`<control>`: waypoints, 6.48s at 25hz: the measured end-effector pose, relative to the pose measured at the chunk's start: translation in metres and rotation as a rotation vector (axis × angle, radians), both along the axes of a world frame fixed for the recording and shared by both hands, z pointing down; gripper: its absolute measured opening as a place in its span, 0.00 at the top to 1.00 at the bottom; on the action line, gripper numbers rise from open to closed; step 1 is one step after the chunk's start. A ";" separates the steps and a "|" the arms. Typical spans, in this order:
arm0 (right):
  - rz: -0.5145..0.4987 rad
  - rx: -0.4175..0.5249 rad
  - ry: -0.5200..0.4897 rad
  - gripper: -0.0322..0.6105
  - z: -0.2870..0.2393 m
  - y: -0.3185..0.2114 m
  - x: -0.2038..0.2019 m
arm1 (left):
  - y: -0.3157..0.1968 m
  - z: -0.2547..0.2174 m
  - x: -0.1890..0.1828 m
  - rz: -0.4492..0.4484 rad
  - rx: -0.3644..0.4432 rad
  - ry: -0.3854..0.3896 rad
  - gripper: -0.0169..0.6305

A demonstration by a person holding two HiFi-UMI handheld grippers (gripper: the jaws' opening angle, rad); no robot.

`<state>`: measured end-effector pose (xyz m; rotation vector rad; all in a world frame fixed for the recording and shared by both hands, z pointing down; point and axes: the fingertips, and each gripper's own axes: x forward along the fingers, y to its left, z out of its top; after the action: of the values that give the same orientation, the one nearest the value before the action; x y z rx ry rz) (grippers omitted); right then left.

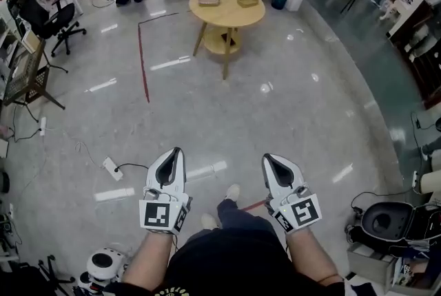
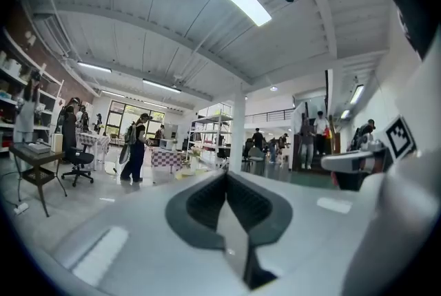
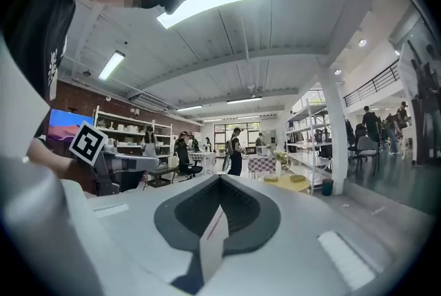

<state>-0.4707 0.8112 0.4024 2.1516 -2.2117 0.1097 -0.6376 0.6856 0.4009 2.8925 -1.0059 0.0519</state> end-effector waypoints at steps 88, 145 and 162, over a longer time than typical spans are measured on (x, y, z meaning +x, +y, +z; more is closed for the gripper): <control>0.033 -0.132 -0.085 0.96 0.036 -0.325 0.238 | -0.314 0.033 0.282 0.124 -0.118 -0.067 0.97; 0.038 -0.116 -0.119 0.95 0.043 -0.494 0.345 | -0.466 0.048 0.388 0.171 -0.176 -0.116 0.97; 0.011 -0.061 -0.114 0.95 0.027 -0.525 0.444 | -0.490 0.028 0.482 0.155 -0.126 -0.115 0.97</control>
<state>-0.0271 0.2860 0.4292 2.1778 -2.2244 0.3037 -0.1552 0.1952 0.4292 2.8726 -0.7606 0.2827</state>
